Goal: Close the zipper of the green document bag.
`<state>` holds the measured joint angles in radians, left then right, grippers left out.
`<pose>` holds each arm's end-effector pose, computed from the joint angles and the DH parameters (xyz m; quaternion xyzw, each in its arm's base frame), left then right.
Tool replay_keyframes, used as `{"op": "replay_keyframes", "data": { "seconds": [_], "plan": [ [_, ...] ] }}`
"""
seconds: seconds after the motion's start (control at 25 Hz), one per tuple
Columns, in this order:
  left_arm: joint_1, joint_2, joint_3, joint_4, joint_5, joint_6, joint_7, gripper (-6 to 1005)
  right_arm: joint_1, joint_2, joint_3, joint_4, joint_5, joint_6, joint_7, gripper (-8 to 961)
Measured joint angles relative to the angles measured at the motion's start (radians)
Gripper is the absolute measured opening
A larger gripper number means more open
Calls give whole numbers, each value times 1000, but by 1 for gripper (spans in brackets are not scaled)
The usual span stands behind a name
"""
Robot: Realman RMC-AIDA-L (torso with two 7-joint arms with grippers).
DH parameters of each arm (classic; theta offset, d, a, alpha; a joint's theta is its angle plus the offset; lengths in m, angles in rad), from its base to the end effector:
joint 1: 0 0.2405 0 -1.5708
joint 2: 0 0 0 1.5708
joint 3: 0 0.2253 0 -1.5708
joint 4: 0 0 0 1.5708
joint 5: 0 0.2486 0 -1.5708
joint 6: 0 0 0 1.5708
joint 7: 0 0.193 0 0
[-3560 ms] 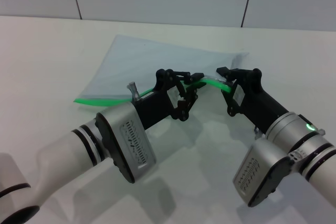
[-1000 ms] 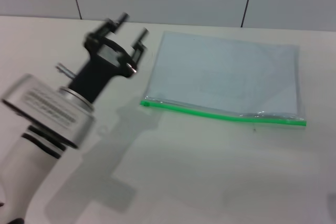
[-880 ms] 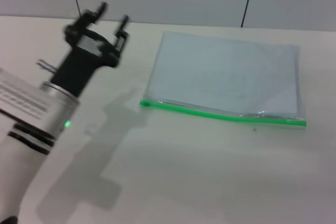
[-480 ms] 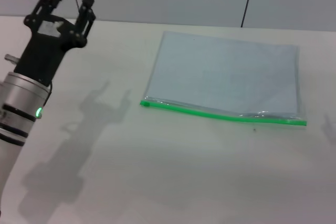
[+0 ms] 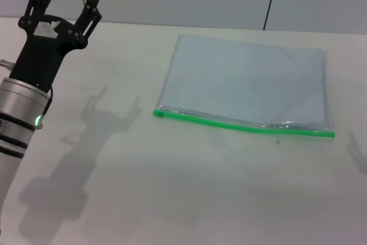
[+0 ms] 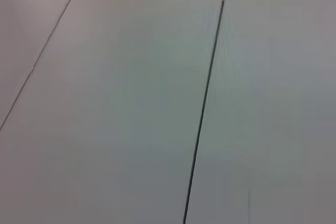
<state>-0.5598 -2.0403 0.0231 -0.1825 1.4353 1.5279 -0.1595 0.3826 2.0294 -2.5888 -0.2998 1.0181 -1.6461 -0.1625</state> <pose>-0.2538 0.3839 -0.0005 -0.6740 -0.1237 -0.4322 0.5862 0.2415 0.3412 0.0057 -0.6575 -0.0104 0.3973 0.6401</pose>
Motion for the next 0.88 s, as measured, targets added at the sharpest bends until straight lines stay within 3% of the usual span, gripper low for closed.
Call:
{"op": "replay_keyframes", "data": {
  "seconds": [0.88],
  "plan": [
    [7, 0, 0, -3, -1, 6, -6, 836, 4, -3, 4, 2, 4, 1, 73, 788]
  ]
}}
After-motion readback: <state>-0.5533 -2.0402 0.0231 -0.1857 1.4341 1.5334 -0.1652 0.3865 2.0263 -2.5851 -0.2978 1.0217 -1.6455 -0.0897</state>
